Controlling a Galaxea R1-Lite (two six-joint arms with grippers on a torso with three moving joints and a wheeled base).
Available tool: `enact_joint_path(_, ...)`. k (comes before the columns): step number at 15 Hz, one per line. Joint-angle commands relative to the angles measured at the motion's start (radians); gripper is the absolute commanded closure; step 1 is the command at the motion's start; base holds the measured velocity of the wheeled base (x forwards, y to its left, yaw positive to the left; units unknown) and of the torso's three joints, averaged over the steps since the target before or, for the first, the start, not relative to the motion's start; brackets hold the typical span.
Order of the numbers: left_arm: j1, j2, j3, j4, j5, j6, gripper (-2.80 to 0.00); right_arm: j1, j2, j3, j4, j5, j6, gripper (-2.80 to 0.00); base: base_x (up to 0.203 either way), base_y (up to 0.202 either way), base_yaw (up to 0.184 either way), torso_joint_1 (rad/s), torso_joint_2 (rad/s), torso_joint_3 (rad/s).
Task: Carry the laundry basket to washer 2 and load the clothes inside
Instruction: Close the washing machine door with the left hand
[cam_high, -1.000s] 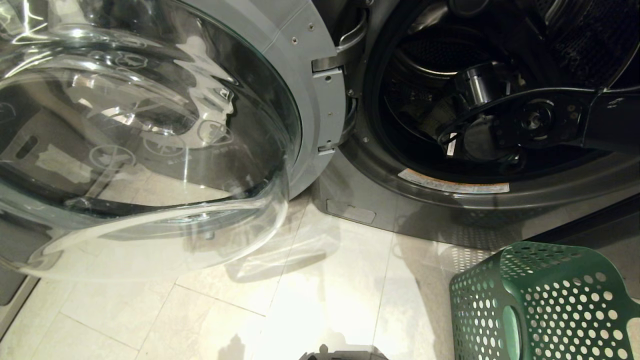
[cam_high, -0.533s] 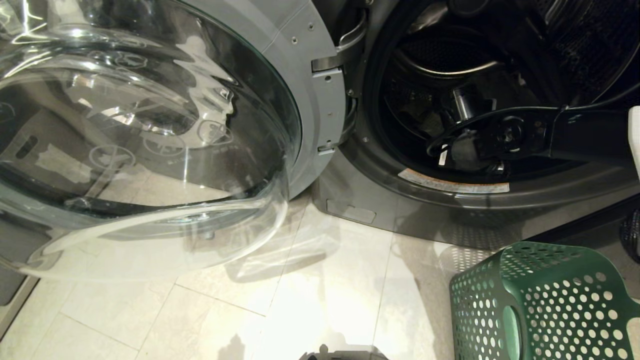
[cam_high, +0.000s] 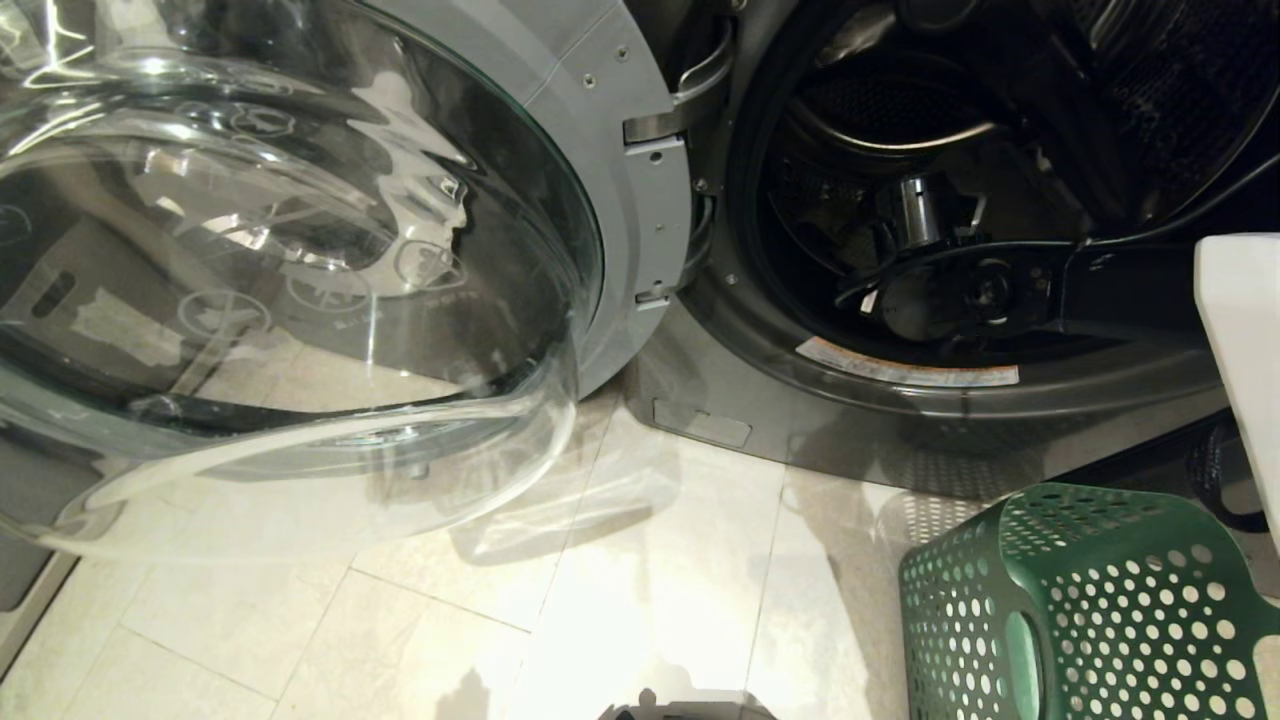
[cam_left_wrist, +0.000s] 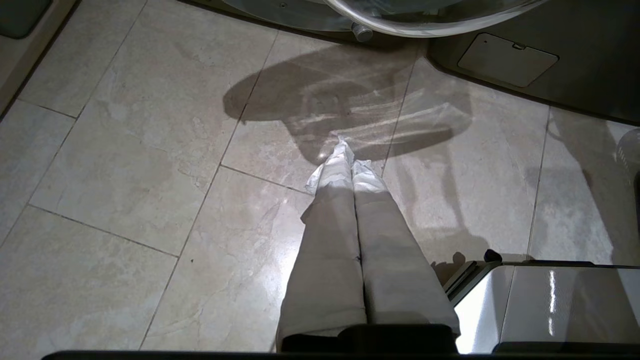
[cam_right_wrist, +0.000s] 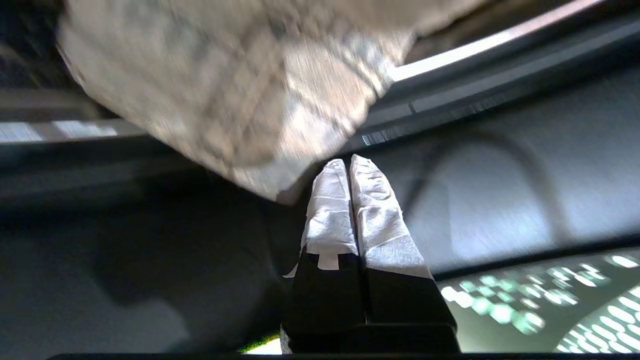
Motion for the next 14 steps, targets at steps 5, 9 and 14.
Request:
enact_joint_path(5, 0.0, 0.0, 0.0, 0.0, 0.001, -0.001, 0.0, -0.001, 0.021, 0.0, -0.068, -0.01, 0.016, 0.0, 0.0, 0.0, 0.0, 0.0, 0.0, 0.0)
enact_joint_path(9, 0.0, 0.0, 0.0, 0.0, 0.001, -0.001, 0.0, -0.001, 0.037, 0.0, -0.158, -0.136, 0.015, 0.0, 0.0, 0.0, 0.0, 0.0, 0.0, 0.0)
enact_joint_path(14, 0.0, 0.0, 0.0, 0.0, 0.001, -0.001, 0.0, -0.026, 0.068, -0.001, -0.274, -0.238, 0.01, 0.0, 0.0, 0.0, 0.0, 0.0, 0.0, 0.0)
